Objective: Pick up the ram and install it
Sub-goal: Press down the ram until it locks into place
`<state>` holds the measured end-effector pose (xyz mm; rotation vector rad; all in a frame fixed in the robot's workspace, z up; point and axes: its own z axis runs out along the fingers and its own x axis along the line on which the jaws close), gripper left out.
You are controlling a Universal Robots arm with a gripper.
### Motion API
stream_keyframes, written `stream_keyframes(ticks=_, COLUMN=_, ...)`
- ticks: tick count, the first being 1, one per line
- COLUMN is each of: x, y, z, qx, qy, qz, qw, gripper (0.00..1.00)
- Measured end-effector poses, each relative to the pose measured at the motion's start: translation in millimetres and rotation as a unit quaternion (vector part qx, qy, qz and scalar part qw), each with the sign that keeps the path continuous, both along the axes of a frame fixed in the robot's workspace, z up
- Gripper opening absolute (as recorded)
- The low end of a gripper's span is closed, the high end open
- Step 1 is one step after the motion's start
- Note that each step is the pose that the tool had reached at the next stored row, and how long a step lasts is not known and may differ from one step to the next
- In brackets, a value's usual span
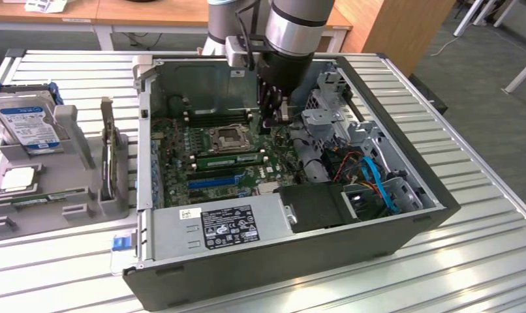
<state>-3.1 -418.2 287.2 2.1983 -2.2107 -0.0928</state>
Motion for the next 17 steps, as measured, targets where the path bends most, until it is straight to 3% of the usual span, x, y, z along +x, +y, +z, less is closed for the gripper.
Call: stream_keyframes(ticks=17, x=0.0, y=-0.1, z=-10.5, qx=0.0, qy=0.0, qz=0.0, qw=1.0, gripper=0.1)
